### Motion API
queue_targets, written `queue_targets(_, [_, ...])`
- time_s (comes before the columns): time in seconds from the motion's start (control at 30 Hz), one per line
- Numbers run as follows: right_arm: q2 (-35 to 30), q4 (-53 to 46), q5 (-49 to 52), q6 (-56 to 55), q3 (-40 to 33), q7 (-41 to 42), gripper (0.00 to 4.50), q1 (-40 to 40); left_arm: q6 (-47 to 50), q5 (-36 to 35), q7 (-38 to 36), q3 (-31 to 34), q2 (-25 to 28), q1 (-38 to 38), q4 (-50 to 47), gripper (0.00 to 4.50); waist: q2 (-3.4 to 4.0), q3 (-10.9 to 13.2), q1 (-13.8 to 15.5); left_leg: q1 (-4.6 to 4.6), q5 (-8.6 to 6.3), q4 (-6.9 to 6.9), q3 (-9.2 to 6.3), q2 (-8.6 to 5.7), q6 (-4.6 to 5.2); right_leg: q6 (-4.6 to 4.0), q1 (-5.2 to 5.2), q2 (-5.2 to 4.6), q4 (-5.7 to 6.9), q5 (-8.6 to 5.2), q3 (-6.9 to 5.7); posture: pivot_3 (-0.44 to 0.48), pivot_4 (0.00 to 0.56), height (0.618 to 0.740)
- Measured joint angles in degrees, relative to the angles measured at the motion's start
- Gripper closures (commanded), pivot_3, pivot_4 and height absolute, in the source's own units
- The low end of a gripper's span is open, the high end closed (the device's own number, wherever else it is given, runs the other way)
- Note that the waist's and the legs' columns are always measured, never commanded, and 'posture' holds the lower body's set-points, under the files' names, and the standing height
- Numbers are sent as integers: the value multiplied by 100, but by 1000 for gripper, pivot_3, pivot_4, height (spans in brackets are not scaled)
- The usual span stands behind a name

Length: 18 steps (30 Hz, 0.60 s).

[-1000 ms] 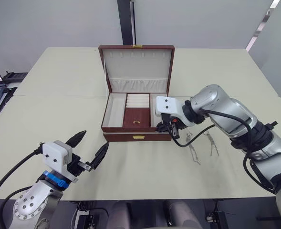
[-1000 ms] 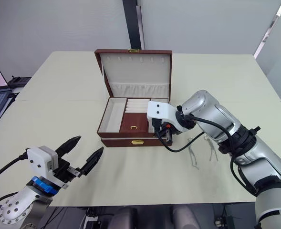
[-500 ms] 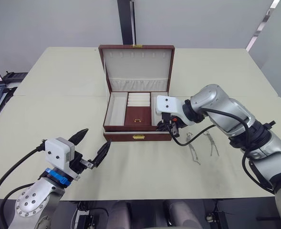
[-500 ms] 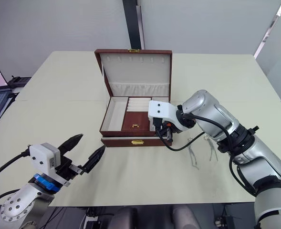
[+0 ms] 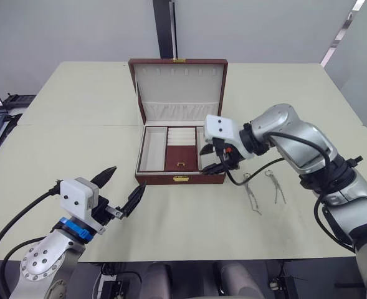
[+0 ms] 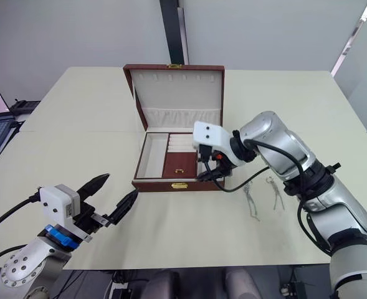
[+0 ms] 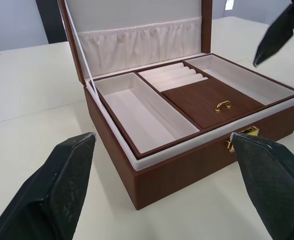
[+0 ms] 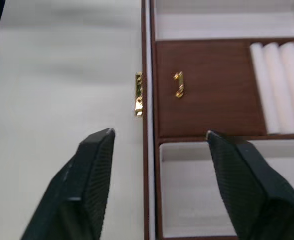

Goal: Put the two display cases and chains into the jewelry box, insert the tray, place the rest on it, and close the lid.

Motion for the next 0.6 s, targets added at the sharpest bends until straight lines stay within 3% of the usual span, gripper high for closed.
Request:
queue_targets(0.1, [683,768,143,-424,-759,-634,1226,9,11,-4,6,-8,16,-70,1,0,-4,-1,-31,0,0,-1,-1,0,0,0,1,1,1,0,0,0,150,740])
queue_targets(0.23, [1274,1366,391,-1359,-1482,-1061,2528,374,11,-4,-15,-14,43,-157,22,0,-6,-2,-47,-11,0,-4,-7,-1,-1,0,1,0,-10,0,-6,0,150,740])
queue_targets(0.47, [1650,1857,389,-2390,-1509,-1168,4375,1218,11,-4,-99,-18,156,-303,98,0,-5,-1,-69,-21,0,-4,-13,-1,-1,1,-2,-1,-15,1,-10,0,150,740])
queue_targets(0.6, [1674,2143,96,-2675,-1254,-1176,4480,1376,11,-5,-153,-19,206,-373,140,0,-5,-1,-108,-19,1,-3,-13,0,-2,3,-2,-1,-12,2,-11,0,150,740])
